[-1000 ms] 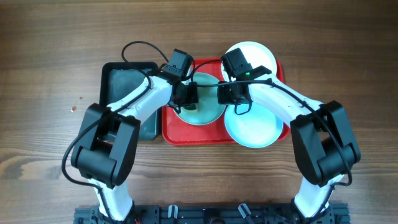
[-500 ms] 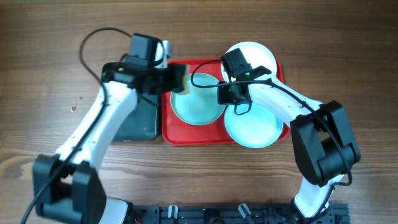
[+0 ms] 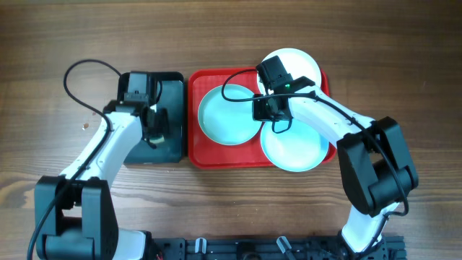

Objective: Clean dirty plates on tray and stack at the side
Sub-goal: 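Return the sponge to the black tray and release it with left gripper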

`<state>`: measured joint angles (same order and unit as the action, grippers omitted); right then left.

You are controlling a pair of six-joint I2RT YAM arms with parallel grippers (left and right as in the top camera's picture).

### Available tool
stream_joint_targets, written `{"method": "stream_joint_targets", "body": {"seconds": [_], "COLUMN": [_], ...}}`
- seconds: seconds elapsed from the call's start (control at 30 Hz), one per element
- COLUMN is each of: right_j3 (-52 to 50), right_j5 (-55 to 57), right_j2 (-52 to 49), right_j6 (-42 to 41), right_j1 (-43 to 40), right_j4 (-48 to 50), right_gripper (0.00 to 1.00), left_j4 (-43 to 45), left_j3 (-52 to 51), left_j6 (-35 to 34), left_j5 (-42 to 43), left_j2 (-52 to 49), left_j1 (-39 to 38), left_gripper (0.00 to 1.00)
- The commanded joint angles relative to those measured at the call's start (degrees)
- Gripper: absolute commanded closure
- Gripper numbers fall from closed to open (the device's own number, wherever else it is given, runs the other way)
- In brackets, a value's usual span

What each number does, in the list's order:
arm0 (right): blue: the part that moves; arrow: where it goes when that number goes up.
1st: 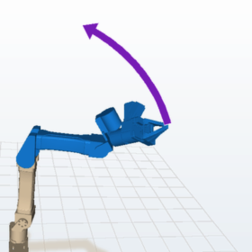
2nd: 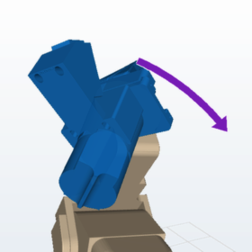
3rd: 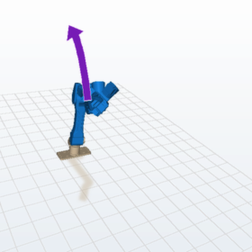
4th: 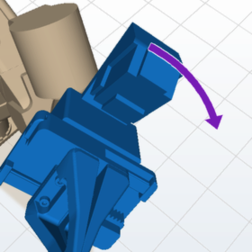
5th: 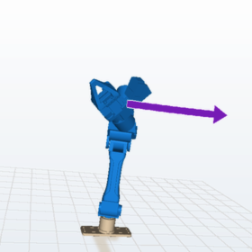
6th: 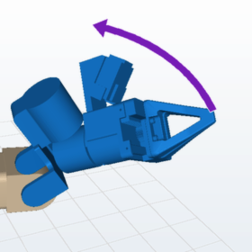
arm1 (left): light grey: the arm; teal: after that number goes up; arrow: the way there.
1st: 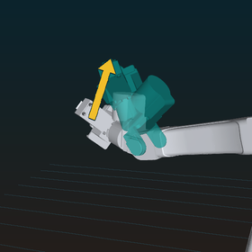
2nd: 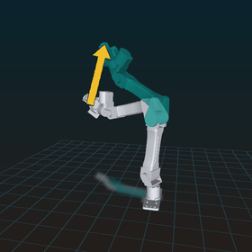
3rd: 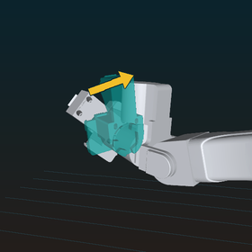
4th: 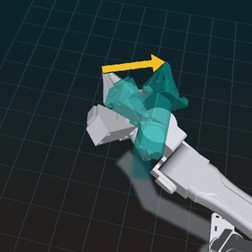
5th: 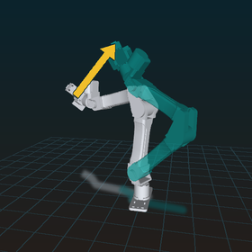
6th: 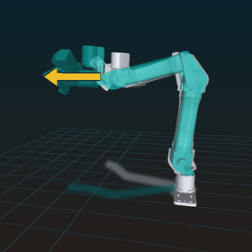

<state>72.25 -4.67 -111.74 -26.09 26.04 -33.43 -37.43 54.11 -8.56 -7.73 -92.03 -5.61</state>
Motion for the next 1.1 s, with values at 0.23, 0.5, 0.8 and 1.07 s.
{"method": "stream_joint_targets", "body": {"seconds": [0.23,0.5,0.8,1.07], "right_j3": [0.61,0.37,-0.28,-0.28], "right_j5": [0.00,0.00,-0.02,0.00], "right_j2": [1.51,1.49,1.27,1.27], "right_j6": [0.61,0.44,0.39,0.00], "right_j1": [0.15,0.15,0.15,0.15], "right_j4": [0.31,0.59,1.25,1.18], "right_gripper": [0.96,0.94,0.95,0.94], "left_j4": [1.03,1.25,1.07,3.21], "left_j3": [-2.47,-2.45,-2.47,5.07], "left_j6": [2.12,2.10,2.12,-2.45], "left_j5": [-0.90,-0.85,-0.70,2.29], "left_j2": [0.09,0.11,0.11,11.87], "left_j1": [0.26,0.26,0.26,1.84], "left_gripper": [0.95,0.94,0.57,0.23]}}
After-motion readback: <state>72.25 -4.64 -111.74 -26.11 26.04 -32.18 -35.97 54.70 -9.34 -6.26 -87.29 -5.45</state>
